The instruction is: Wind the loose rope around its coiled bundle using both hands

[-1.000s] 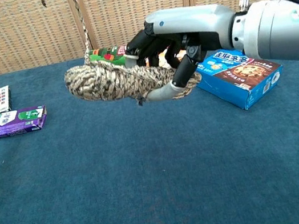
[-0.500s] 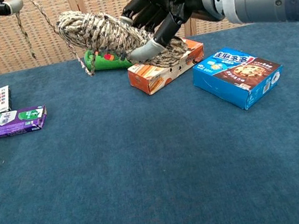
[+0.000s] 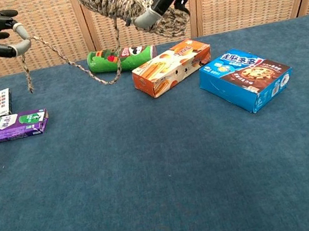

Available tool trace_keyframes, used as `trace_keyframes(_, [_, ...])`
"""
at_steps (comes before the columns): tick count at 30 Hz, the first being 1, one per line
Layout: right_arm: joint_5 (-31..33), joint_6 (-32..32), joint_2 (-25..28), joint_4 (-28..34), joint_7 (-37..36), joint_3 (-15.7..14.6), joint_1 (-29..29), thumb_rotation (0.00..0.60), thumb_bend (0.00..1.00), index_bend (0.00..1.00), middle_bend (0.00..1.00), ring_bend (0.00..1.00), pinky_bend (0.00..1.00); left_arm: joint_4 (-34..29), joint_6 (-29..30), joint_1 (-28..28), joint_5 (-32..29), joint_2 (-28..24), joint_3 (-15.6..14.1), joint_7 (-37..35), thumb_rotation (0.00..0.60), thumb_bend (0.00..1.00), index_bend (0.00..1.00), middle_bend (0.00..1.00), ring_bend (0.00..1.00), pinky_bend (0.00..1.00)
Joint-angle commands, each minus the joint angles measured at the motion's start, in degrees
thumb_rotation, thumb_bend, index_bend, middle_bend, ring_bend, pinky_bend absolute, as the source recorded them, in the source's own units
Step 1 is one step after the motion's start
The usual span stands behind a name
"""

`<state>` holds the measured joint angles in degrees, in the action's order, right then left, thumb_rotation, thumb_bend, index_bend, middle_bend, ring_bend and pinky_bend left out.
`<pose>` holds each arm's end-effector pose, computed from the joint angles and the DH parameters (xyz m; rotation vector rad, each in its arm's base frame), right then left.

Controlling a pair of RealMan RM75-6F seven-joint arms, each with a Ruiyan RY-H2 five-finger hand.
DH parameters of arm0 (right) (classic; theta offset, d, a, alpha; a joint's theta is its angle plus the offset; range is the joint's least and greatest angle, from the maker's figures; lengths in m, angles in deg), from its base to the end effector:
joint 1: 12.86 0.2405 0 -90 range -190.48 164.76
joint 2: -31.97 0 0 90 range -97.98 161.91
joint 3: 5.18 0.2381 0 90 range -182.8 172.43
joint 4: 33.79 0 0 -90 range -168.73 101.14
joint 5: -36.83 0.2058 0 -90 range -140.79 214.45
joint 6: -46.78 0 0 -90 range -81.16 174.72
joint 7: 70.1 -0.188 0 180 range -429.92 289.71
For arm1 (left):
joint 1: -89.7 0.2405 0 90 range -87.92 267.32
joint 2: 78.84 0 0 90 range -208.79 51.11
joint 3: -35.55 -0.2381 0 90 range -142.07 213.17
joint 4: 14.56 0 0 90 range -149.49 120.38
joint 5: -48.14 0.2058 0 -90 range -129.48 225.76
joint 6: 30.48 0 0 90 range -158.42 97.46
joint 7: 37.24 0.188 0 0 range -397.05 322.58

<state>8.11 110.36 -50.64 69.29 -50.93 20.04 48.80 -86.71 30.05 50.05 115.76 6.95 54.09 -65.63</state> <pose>0.0184 -0.4031 0.0325 1.5734 -1.3608 1.2786 -0.1648 0.4323 0.0666 -1.2726 -1.3812 -1.5169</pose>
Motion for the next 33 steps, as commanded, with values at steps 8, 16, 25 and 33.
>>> trace_keyframes(8, [9.92,12.61,-8.22,-8.34,12.97,3.11,7.55,0.600,0.59,0.69,0.72,0.54,0.79,-8.11,5.89,4.70,12.01,-3.59,-7.19,-4.19,0.600,0.48,0.76,0.00,0.00,0.00])
trace_keyframes(16, [8.83,14.27,-12.97,-13.98,18.41,1.44,9.12,0.600,0.59,0.69,0.73,0.54,0.80,-17.36,10.57,7.30,17.12,-8.04,-8.78,-5.77,0.600,0.48,0.76,0.00,0.00,0.00])
trace_keyframes(25, [3.56,13.24,-15.85,-16.91,21.62,-2.94,8.03,0.600,0.59,0.69,0.73,0.54,0.80,-25.94,10.42,6.83,15.84,-10.97,-6.38,-6.50,0.600,0.48,0.76,0.00,0.00,0.00])
trace_keyframes(33, [1.25,12.50,-17.78,-18.86,23.81,-4.54,7.11,0.600,0.59,0.69,0.73,0.55,0.80,-32.09,9.83,6.41,14.89,-12.61,-5.15,-4.15,0.600,0.48,0.76,0.00,0.00,0.00])
